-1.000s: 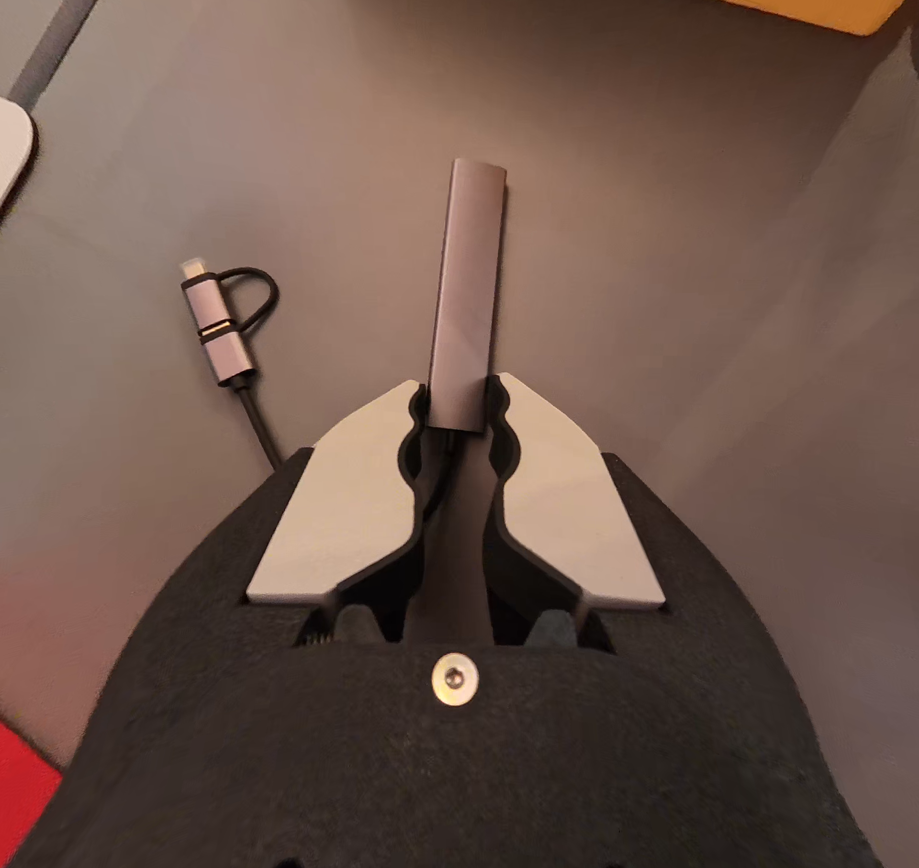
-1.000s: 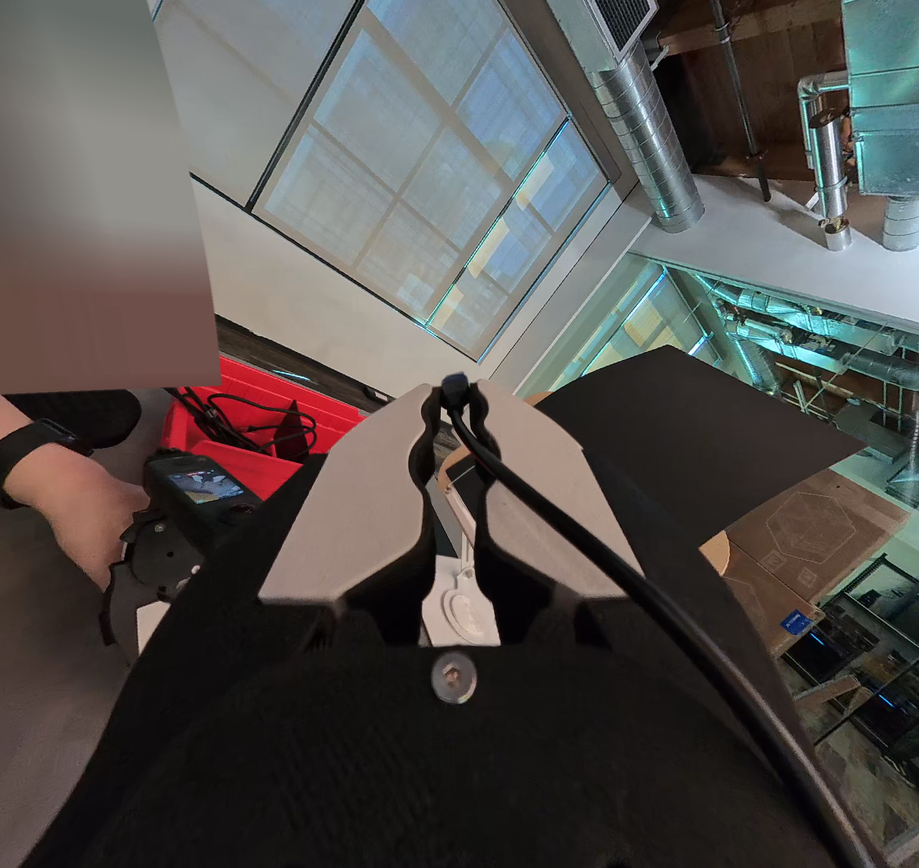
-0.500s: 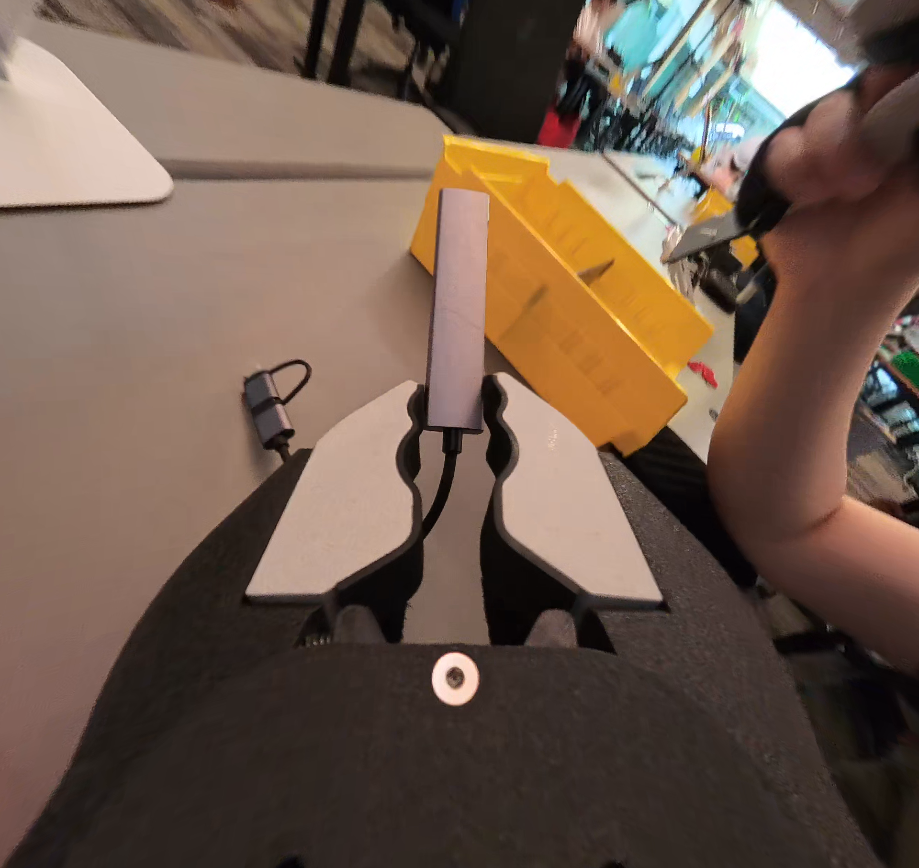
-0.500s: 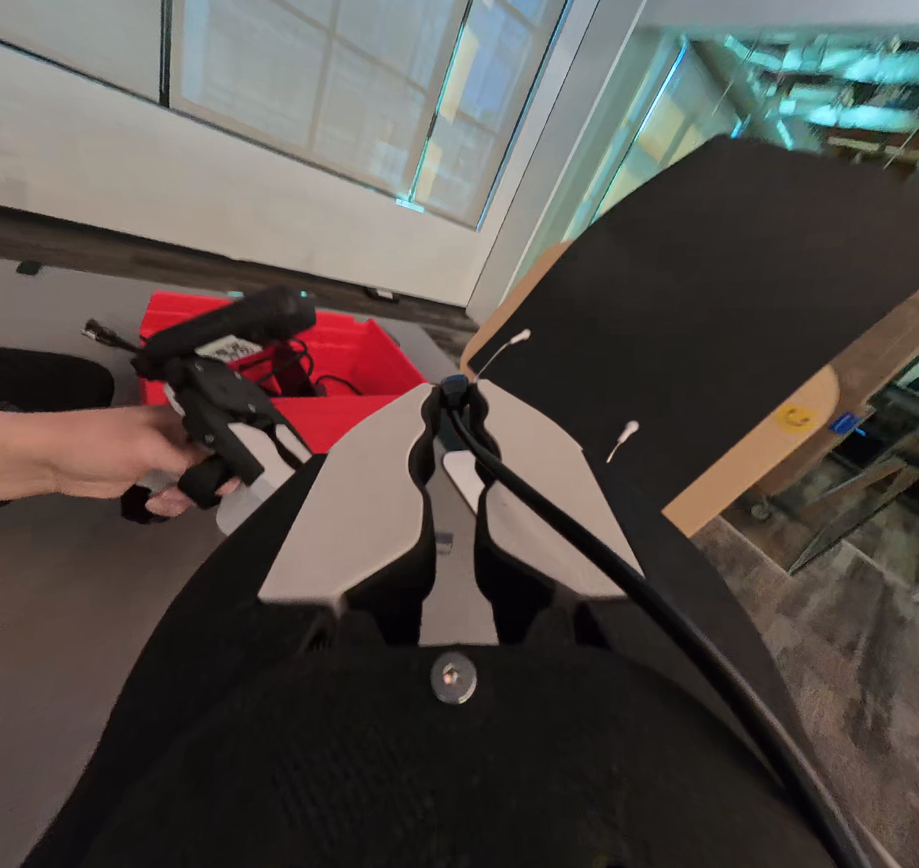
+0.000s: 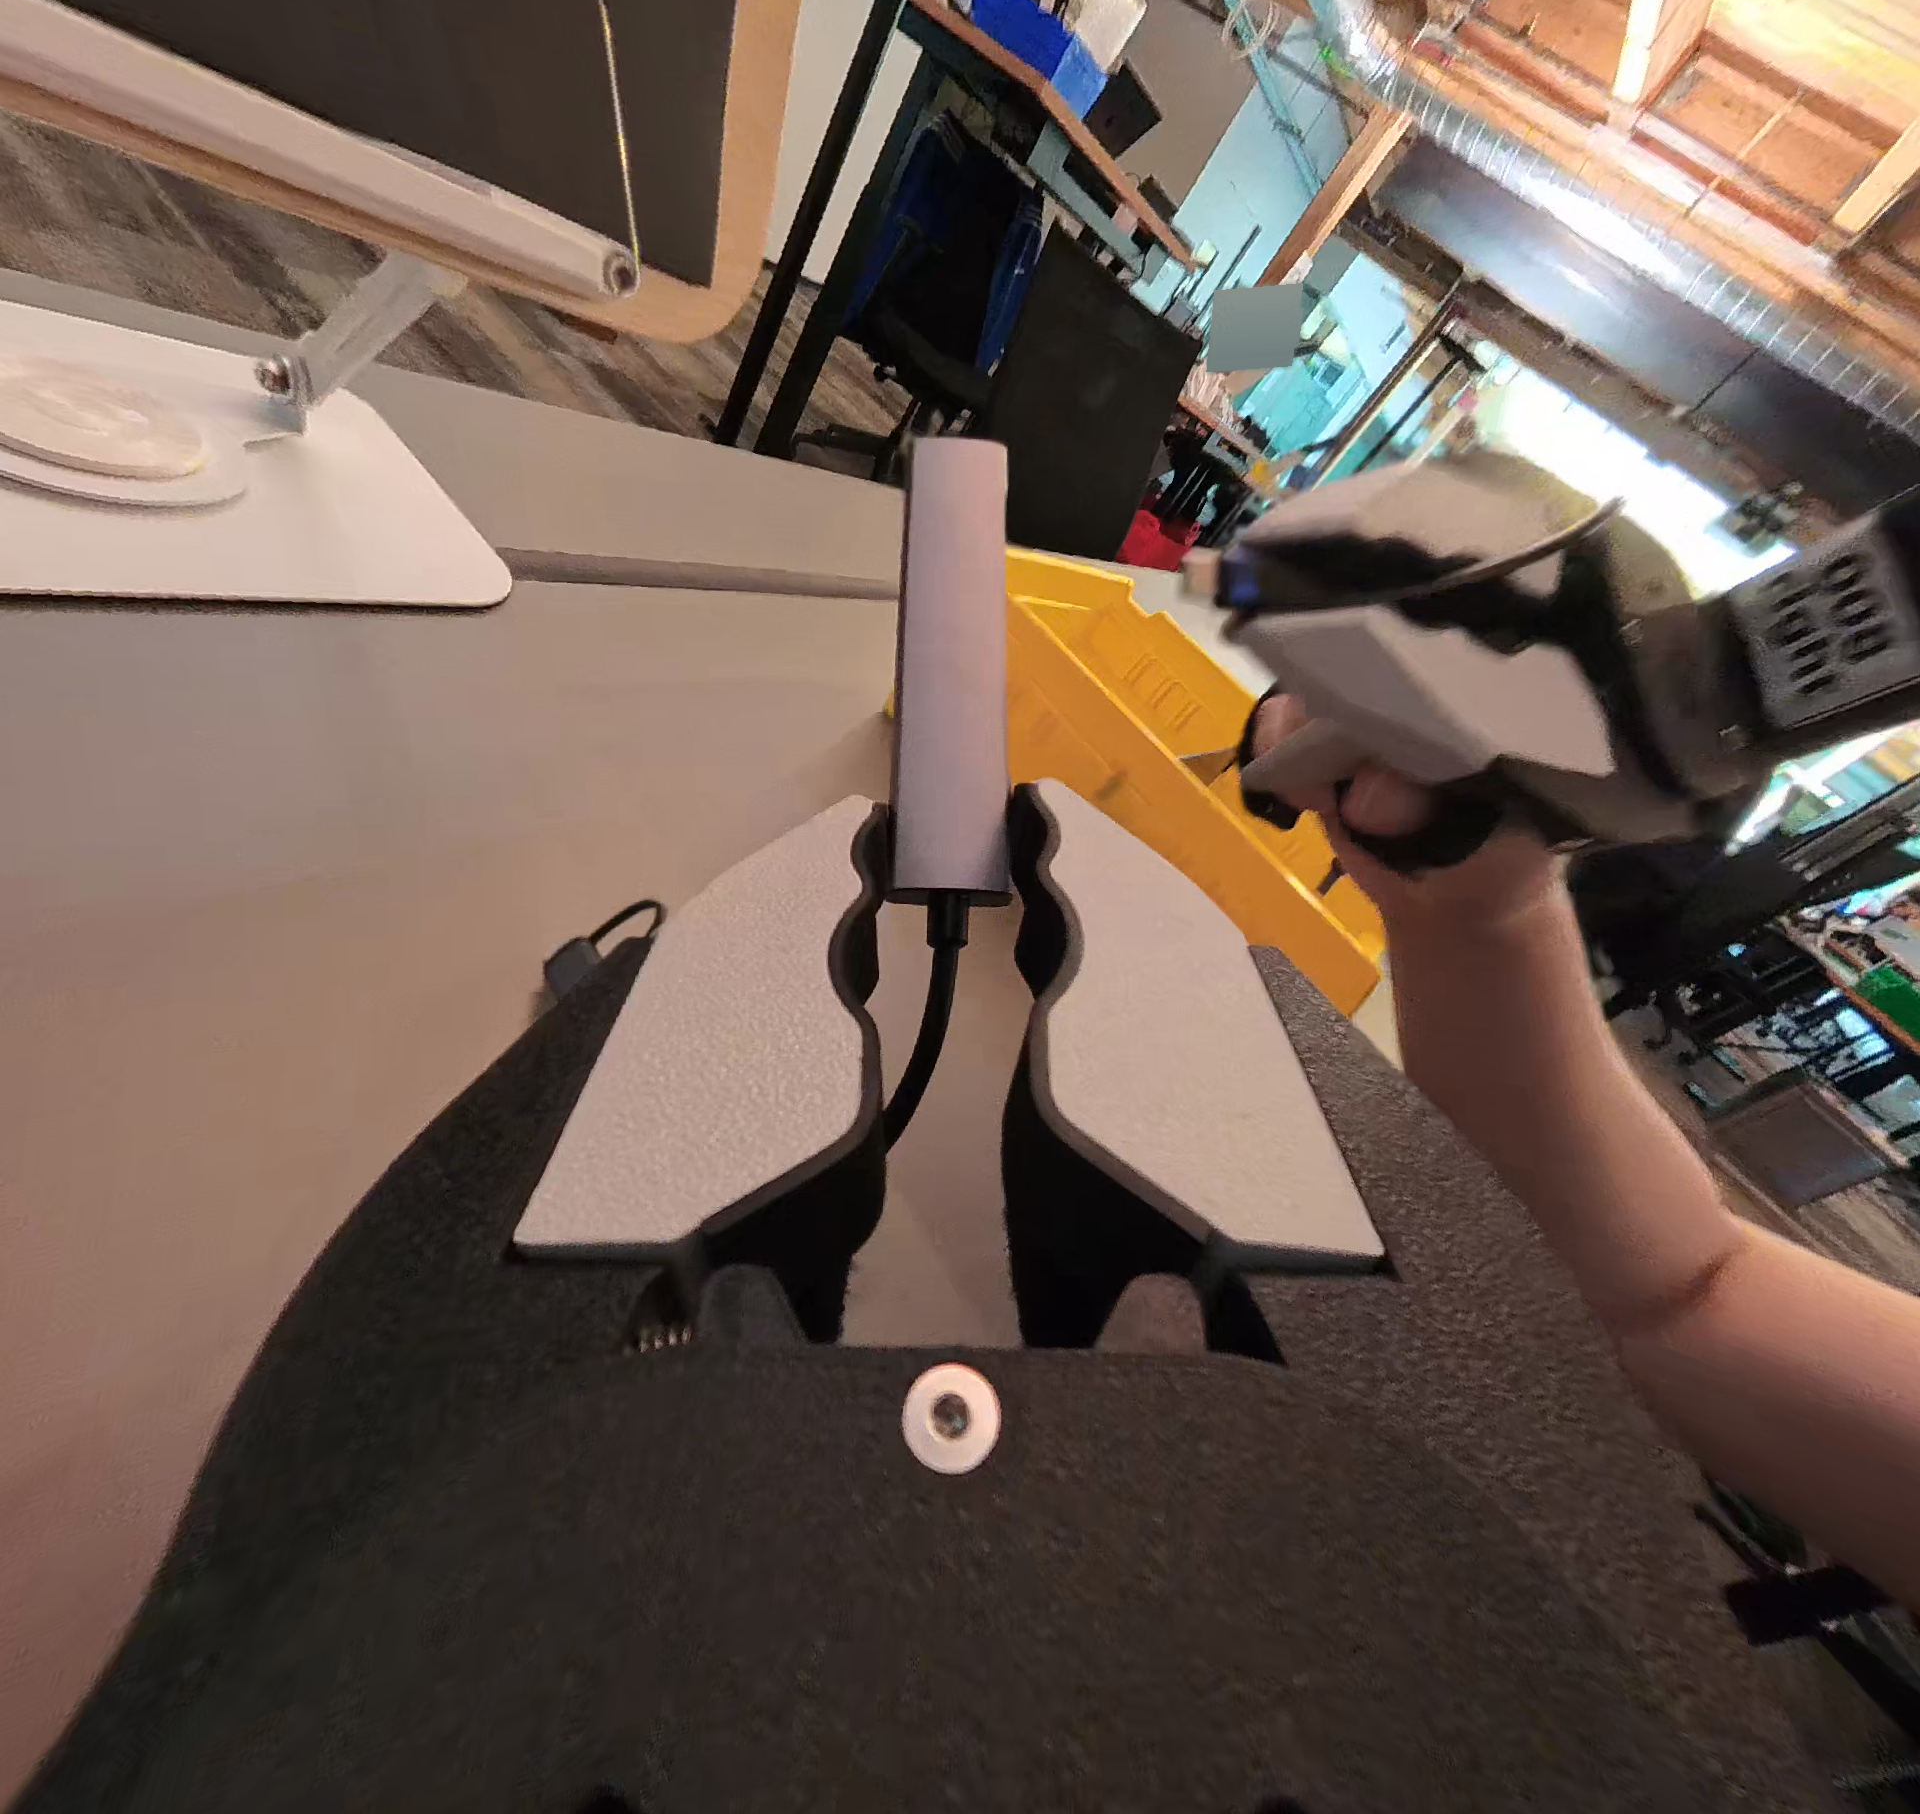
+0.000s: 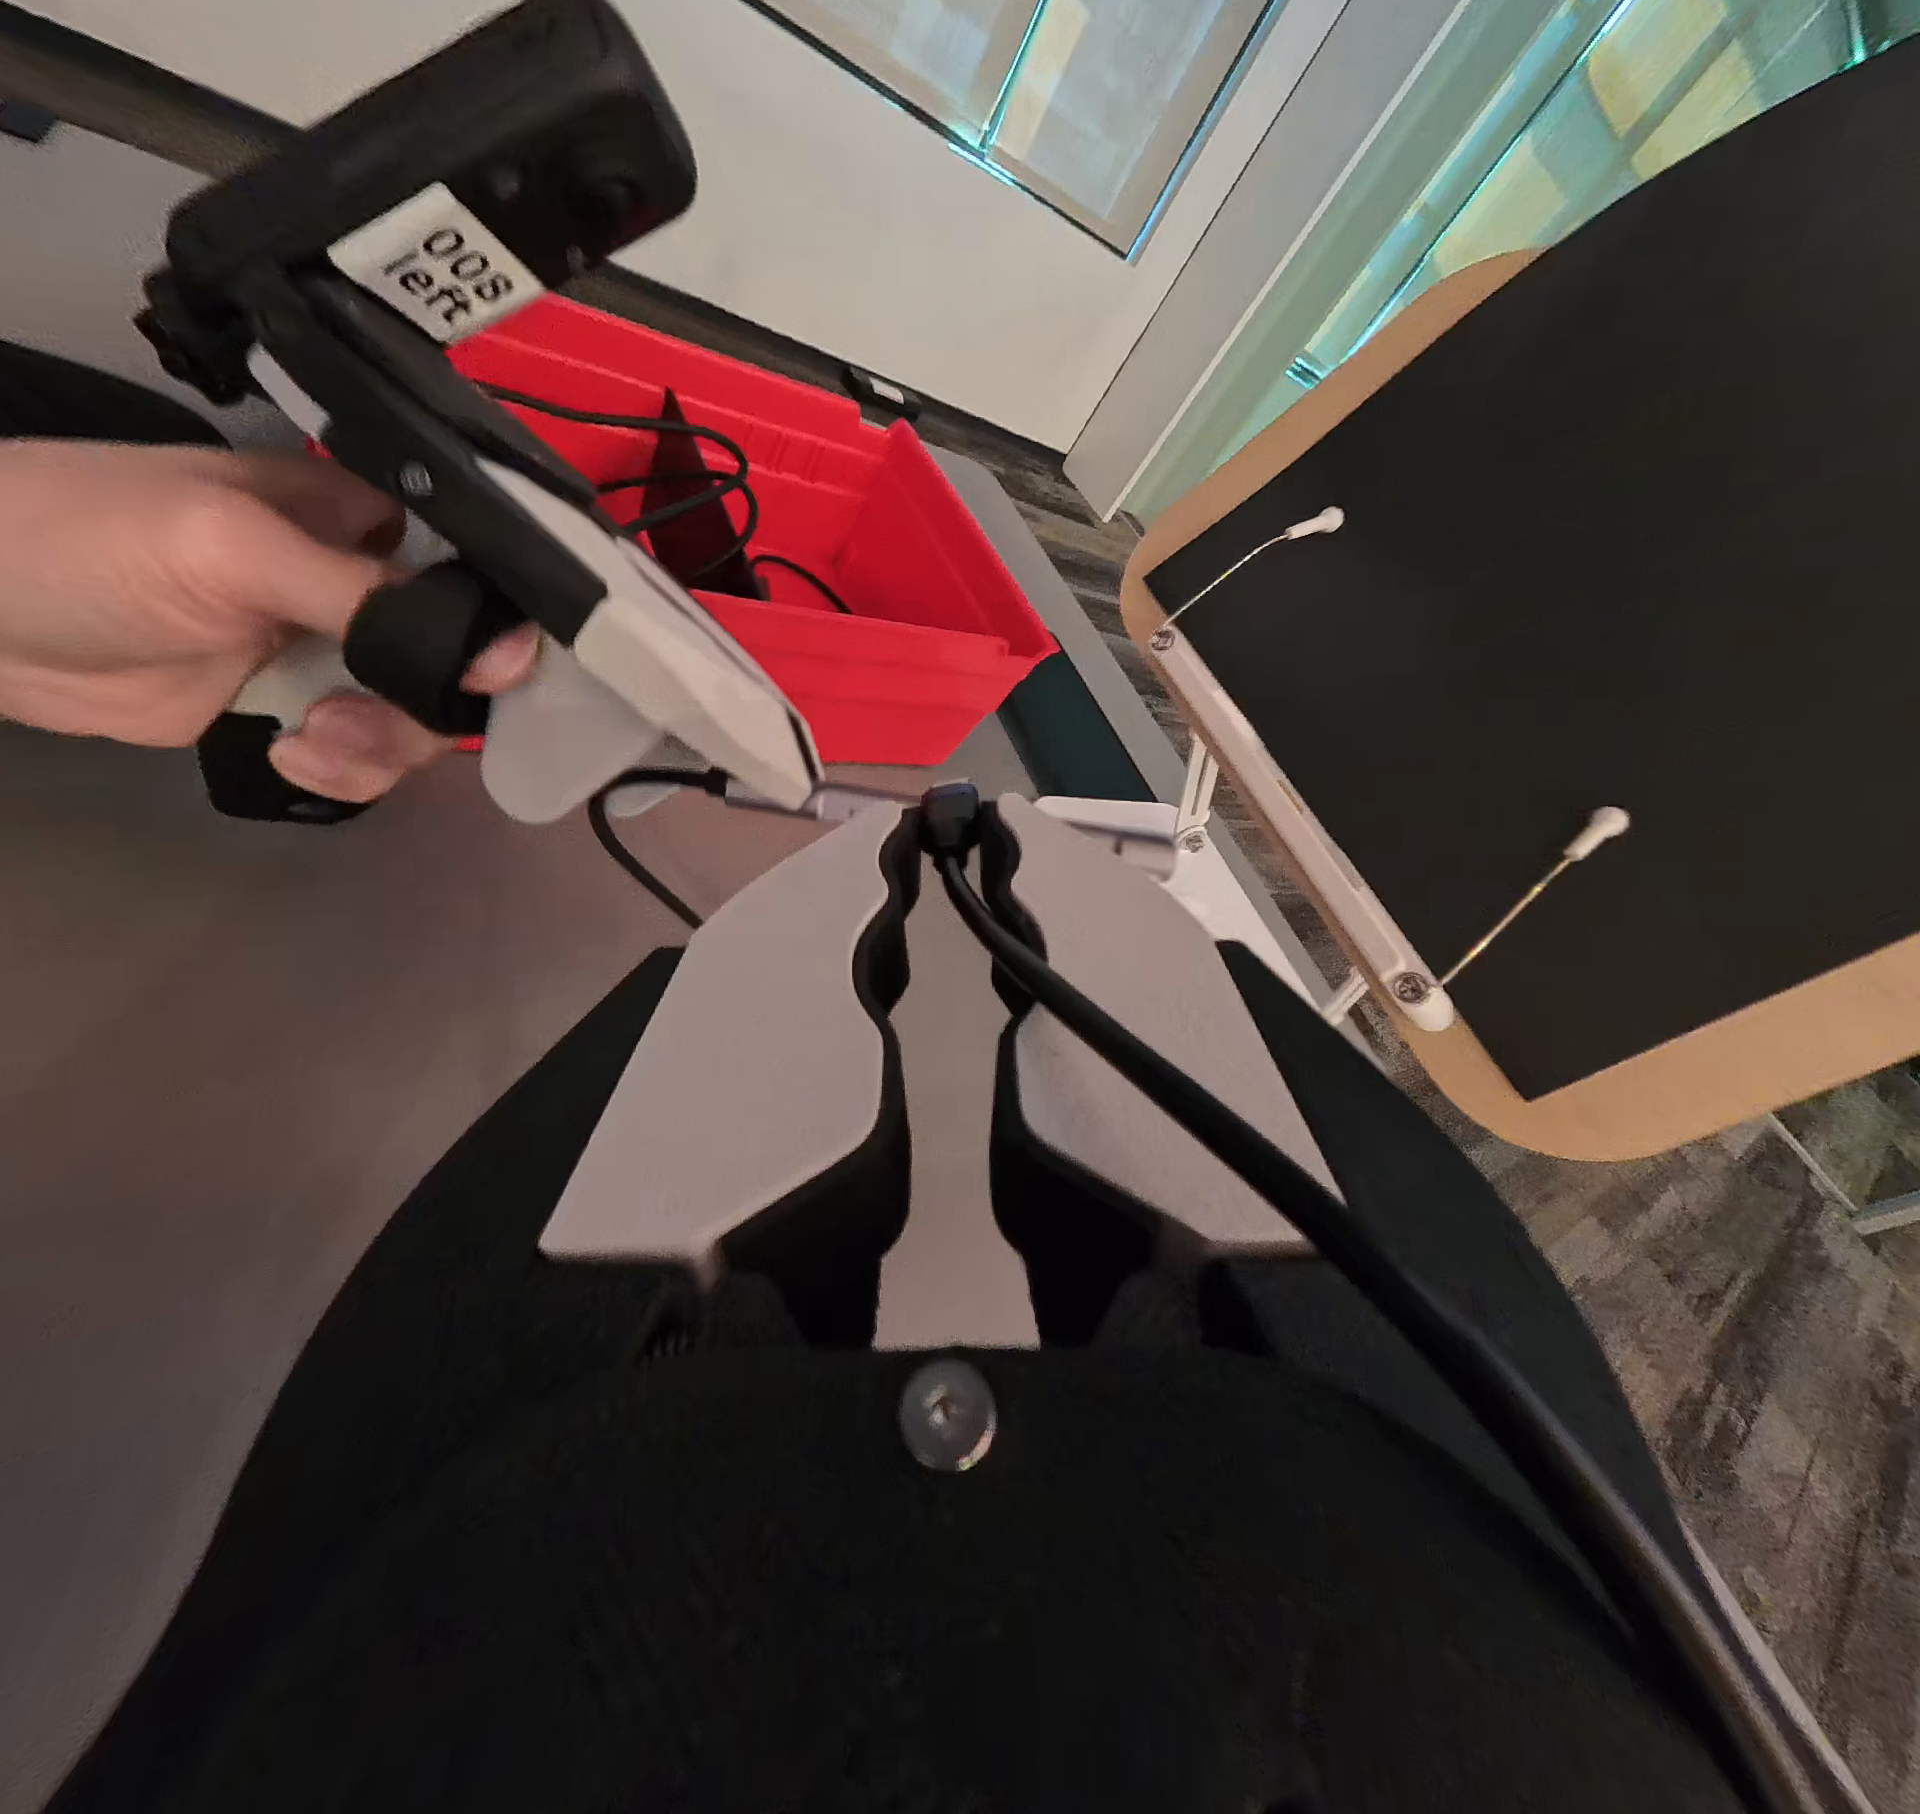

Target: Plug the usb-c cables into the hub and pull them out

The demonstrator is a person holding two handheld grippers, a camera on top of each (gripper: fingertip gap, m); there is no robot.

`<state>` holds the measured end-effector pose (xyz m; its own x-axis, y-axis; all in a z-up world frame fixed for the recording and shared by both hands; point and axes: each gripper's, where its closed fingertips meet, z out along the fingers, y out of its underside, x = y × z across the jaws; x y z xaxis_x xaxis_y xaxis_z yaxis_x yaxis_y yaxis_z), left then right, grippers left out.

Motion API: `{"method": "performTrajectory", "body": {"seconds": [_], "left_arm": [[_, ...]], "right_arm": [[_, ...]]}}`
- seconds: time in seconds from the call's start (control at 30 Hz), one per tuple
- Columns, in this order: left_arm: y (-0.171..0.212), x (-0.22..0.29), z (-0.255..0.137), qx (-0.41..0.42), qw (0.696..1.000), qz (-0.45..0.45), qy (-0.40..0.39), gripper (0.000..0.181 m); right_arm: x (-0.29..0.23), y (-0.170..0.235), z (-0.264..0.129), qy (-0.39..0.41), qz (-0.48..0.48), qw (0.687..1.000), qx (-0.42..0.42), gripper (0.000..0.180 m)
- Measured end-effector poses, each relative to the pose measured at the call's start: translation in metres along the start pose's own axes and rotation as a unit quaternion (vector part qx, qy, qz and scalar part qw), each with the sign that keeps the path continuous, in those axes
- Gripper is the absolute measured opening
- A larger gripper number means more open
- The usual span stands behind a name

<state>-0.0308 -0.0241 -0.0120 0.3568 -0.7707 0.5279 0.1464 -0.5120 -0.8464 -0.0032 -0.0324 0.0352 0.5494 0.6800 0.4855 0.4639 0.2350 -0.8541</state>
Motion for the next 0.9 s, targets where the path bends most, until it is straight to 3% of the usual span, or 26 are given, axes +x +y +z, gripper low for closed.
{"method": "performTrajectory", "body": {"seconds": [0.17, 0.53, 0.9], "left_arm": [[-0.011, 0.003, -0.012, 0.023, 1.000, 0.004, 0.002, 0.021], [-0.014, 0.010, -0.013, 0.043, 0.999, 0.001, 0.020, 0.021], [-0.014, 0.018, -0.012, 0.049, 0.998, 0.018, 0.030, 0.021]], "right_arm": [[0.002, -0.001, 0.007, 0.029, -0.003, 1.000, 0.007, 0.011], [0.021, 0.001, 0.003, 0.064, 0.086, 0.994, 0.027, 0.011], [0.027, 0.001, 0.002, 0.072, 0.087, 0.993, 0.024, 0.011]]}}
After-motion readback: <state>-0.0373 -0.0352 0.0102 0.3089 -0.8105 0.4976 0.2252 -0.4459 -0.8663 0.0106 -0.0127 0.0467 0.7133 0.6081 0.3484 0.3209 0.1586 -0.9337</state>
